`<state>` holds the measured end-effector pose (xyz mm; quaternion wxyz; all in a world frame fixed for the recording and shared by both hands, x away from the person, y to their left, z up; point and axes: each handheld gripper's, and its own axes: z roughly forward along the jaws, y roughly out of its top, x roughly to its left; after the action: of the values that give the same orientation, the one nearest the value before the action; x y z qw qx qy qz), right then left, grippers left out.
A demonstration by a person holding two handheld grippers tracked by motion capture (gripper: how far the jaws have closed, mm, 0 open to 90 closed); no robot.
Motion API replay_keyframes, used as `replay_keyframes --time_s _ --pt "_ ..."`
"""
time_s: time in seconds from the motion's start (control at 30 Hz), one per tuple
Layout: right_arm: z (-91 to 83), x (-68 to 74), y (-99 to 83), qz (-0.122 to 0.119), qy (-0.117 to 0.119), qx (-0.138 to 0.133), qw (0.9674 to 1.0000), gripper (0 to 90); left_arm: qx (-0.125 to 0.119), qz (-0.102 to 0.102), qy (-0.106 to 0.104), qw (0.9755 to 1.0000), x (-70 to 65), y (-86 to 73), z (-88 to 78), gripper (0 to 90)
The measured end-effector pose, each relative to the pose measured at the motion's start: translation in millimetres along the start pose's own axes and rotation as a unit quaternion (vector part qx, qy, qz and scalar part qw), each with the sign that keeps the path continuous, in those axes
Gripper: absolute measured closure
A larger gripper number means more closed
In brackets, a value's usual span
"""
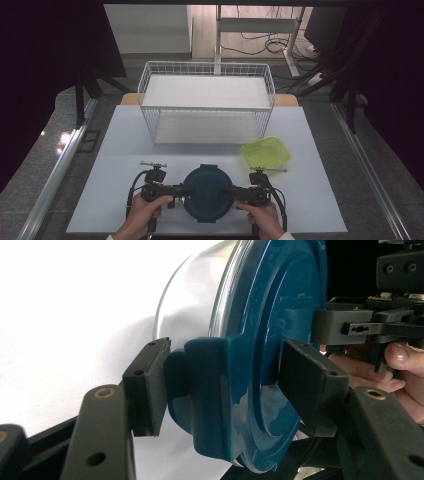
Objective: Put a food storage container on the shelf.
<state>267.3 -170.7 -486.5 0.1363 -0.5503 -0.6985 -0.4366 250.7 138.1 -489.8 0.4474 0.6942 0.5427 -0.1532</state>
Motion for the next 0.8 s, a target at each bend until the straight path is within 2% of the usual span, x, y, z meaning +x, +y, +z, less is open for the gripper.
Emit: replay_keyframes --time_s 0.53,0.8 --pt "-14.6 2.9 18.2 -0.010 -0.007 -0.017 0.9998 34.5 -0.001 0.015 -0.008 0.9999 -11.6 22.3 1.6 39.8" --pt "-21.4 10.3 34.0 -0.020 -0.005 -0.024 0.9995 34.5 -0.008 0.025 -0.008 0.9996 -19.5 38.1 -6.0 40.0"
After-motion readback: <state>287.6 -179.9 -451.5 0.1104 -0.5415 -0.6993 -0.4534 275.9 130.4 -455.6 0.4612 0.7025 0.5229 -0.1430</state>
